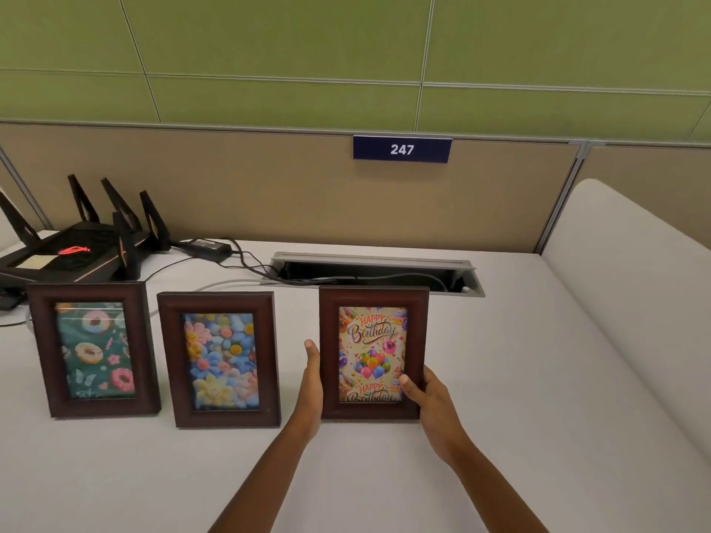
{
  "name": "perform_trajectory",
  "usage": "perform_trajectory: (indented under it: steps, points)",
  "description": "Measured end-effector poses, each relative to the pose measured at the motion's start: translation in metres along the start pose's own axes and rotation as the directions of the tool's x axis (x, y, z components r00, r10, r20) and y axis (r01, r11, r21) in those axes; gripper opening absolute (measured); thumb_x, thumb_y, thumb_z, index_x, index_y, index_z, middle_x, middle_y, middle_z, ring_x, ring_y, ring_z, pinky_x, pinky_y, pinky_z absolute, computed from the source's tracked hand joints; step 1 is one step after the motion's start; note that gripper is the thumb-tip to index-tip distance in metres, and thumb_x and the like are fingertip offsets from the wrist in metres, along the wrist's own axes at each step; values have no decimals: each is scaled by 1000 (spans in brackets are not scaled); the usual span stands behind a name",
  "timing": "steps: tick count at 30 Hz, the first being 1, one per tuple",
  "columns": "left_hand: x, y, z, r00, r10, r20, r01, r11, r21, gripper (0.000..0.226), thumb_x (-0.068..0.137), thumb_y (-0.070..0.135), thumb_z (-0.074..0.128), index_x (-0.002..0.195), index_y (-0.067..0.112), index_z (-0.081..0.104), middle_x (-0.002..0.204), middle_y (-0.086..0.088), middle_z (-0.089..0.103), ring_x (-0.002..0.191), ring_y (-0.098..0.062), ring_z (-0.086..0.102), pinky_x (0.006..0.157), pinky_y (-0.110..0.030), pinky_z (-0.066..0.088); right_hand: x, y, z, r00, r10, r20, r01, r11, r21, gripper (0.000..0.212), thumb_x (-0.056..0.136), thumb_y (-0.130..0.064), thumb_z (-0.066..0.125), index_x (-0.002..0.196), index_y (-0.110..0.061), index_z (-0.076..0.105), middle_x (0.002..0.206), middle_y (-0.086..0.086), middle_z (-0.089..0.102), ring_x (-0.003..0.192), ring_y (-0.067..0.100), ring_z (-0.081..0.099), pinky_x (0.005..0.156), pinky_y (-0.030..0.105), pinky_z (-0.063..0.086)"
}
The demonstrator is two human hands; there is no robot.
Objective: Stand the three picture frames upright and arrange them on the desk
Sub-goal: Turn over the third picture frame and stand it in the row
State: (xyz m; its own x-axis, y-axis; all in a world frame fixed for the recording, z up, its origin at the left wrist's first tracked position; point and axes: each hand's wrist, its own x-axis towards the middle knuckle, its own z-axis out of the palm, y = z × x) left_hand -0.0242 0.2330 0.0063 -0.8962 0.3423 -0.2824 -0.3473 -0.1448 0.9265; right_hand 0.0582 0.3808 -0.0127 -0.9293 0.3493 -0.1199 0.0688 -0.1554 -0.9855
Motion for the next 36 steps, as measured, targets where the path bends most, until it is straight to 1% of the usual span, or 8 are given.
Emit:
perform_trajectory:
  steps: [5,9,13,15,19,23,28,36]
  points:
    - [2,-4,0,1000,-9,-3,9,1000,-24,62,91,51,8,129,19,43,135,-14,50,120,-32,50,103,-46,38,-1,3,-2,1000,-10,5,10,999,-40,25,89,-22,50,114,-28,48,105,-11,63,95,4,62,67,13,56]
    - [0,-7,2,999,10,-48,-10,1000,-3,64,90,52,8,132,17,40,137,-14,48,124,-32,47,109,-49,35,-1,-1,-3,1000,-7,18,9,995,-95,27,90,-22,49,117,-26,47,107,-9,61,96,3,60,67,10,55]
    - [-8,-18,2,988,83,-130,-75,995,63,61,93,45,10,131,10,41,135,-16,49,123,-29,48,105,-37,37,-7,2,-4,999,-42,1,41,969,-242,33,88,-22,56,118,-23,45,114,-3,58,98,8,58,67,4,51]
    - [-14,-21,1,982,118,-150,-103,990,99,59,94,42,11,129,8,44,133,-16,51,119,-27,50,100,-36,40,-11,3,-4,998,-64,-21,56,965,-257,30,86,-21,59,112,-25,45,114,-2,57,101,12,58,71,8,53]
    - [-26,-24,-1,972,163,-167,-137,978,158,52,96,37,14,133,9,39,128,-5,50,122,-23,47,103,-33,37,-24,5,-6,991,-107,-85,76,949,-307,41,83,-18,64,119,-15,45,123,5,56,116,22,54,97,34,48]
    - [-44,-30,-3,952,254,-174,-209,948,240,42,97,31,20,130,16,42,118,2,50,115,-14,46,92,-24,37,-39,7,-9,975,-153,-161,81,919,-385,52,82,-18,65,128,-13,41,133,7,50,120,20,48,96,29,40]
    - [-65,-45,-8,914,357,-195,-220,837,502,43,97,27,27,135,10,38,140,-11,46,133,-24,38,112,-40,32,-59,11,-9,947,-200,-250,63,882,-466,51,84,-17,62,130,-10,41,136,10,47,125,22,44,102,31,35]
    - [-88,-55,-20,921,384,-61,-174,547,819,50,95,33,32,140,11,24,151,-9,28,141,-22,22,117,-35,19,-82,27,7,934,-237,-269,-48,661,-749,49,94,-27,41,138,-7,29,148,12,33,138,24,28,116,37,20]
